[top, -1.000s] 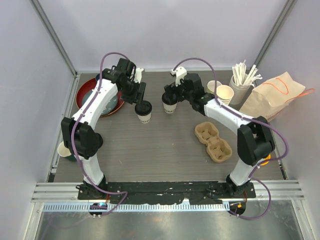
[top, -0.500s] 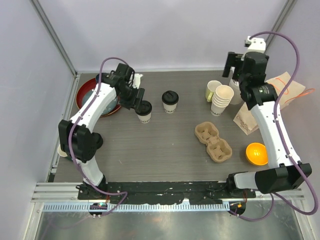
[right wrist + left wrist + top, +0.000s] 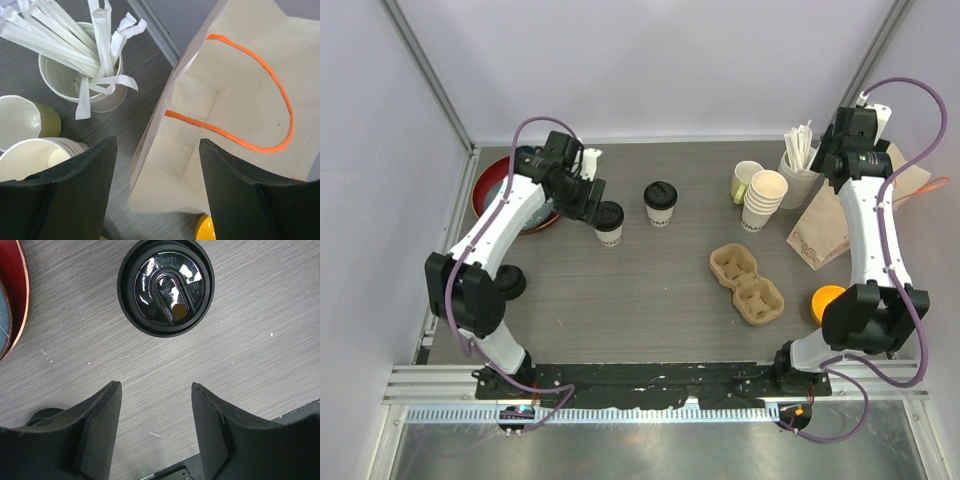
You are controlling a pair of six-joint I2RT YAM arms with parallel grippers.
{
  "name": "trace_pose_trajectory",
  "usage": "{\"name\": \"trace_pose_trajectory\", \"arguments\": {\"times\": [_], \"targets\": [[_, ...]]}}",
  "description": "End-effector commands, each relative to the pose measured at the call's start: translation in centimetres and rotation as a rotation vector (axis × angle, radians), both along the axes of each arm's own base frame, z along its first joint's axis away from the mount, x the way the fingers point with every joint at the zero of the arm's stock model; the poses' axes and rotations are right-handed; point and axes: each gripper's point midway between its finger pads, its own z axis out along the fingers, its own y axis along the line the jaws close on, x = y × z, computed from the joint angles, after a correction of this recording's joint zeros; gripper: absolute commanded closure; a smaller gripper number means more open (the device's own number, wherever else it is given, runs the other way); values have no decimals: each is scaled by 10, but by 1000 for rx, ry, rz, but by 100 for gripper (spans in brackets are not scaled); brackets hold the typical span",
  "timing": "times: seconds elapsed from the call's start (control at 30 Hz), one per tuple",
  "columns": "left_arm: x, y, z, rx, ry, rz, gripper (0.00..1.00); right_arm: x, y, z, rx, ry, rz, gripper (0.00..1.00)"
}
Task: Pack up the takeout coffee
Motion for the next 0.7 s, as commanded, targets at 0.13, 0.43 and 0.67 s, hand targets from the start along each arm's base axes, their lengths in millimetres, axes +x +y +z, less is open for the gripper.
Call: {"name": "trace_pose_trajectory", "arguments": {"times": [0.13,0.43,0.67], "targets": [[4,1,22,-23,-90,-14,39,12,-22,-12,45,1,-32,42],[3,4,23,-16,-97,-15,38,-10,-37,26,-44,-70,-89,99],[4,4,23,-12,-98,-21,38,-50,-46,103,-165,-215,-143,99]]}}
